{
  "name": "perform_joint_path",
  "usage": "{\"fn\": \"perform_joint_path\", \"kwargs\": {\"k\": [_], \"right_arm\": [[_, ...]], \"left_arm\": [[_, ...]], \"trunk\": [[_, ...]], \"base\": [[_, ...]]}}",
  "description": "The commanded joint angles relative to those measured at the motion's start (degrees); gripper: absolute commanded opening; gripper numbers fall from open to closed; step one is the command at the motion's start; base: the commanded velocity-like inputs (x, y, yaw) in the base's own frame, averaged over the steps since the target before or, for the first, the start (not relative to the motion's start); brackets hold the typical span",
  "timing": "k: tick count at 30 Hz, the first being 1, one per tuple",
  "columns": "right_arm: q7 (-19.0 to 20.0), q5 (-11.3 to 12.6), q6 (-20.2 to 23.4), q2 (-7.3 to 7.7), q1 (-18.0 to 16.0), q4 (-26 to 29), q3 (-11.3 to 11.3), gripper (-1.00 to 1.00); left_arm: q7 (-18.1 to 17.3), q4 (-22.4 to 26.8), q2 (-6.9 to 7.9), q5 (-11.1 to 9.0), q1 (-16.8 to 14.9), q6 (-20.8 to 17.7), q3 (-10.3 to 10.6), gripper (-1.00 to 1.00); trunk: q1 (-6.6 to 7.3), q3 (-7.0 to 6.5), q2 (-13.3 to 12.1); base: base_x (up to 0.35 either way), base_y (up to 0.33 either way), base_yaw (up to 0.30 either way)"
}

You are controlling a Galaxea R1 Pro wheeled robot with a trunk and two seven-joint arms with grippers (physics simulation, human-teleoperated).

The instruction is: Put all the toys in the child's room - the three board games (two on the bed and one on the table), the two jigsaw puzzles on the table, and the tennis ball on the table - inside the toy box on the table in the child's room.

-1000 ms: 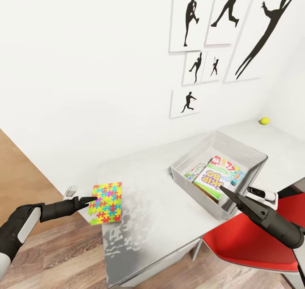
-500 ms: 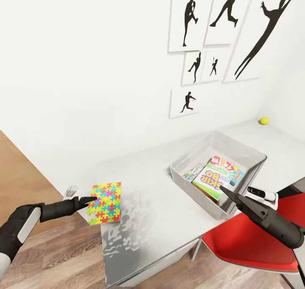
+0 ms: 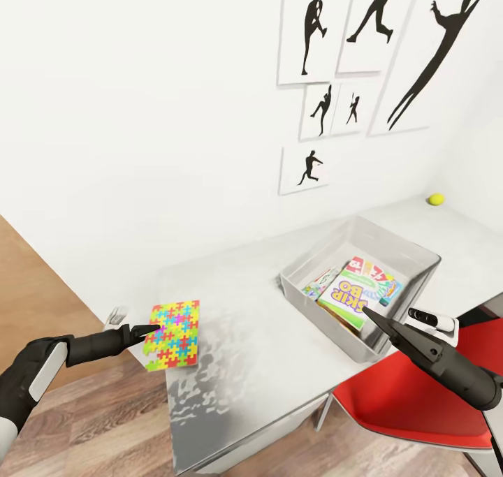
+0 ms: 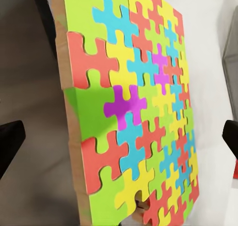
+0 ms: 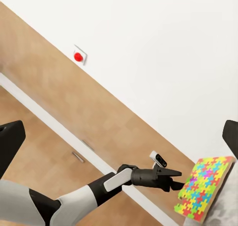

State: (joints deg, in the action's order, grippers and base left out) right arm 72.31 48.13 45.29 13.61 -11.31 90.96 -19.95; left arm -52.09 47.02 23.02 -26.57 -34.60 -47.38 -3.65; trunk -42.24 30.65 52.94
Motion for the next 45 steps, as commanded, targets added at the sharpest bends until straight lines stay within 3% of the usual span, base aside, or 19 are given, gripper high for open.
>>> {"fn": "perform_joint_path", "kwargs": {"k": [1, 7, 38, 39, 45], "right_arm": [[0.02, 0.23, 0.42, 0.01, -0.03, 0.0, 0.0, 1.0], [0.02, 0.22, 0.42, 0.01, -0.03, 0.0, 0.0, 1.0], [0.03, 0.21, 0.42, 0.01, -0.03, 0.0, 0.0, 1.0], [0.03, 0.21, 0.42, 0.01, -0.03, 0.0, 0.0, 1.0], [0.03, 0.21, 0.42, 0.01, -0.03, 0.0, 0.0, 1.0]], "left_arm": [[-0.11, 0.0, 0.0, -0.11, -0.03, -0.31, -0.04, 1.0], [-0.05, 0.0, 0.0, -0.14, -0.03, -0.34, -0.04, 1.0], [-0.12, 0.0, 0.0, -0.15, -0.03, -0.12, -0.04, 1.0], [-0.12, 0.0, 0.0, -0.15, -0.03, -0.12, -0.04, -1.0], [0.03, 0.0, 0.0, -0.15, -0.03, -0.23, -0.05, -1.0]], "trunk": [[-0.23, 0.24, 0.46], [-1.55, 1.32, 2.86], [-1.55, 1.32, 2.86], [-1.55, 1.32, 2.86], [-1.55, 1.32, 2.86]], "base": [[0.0, 0.0, 0.0], [0.0, 0.0, 0.0], [-0.02, -0.024, 0.0], [0.0, 0.0, 0.0], [0.0, 0.0, 0.0]]}}
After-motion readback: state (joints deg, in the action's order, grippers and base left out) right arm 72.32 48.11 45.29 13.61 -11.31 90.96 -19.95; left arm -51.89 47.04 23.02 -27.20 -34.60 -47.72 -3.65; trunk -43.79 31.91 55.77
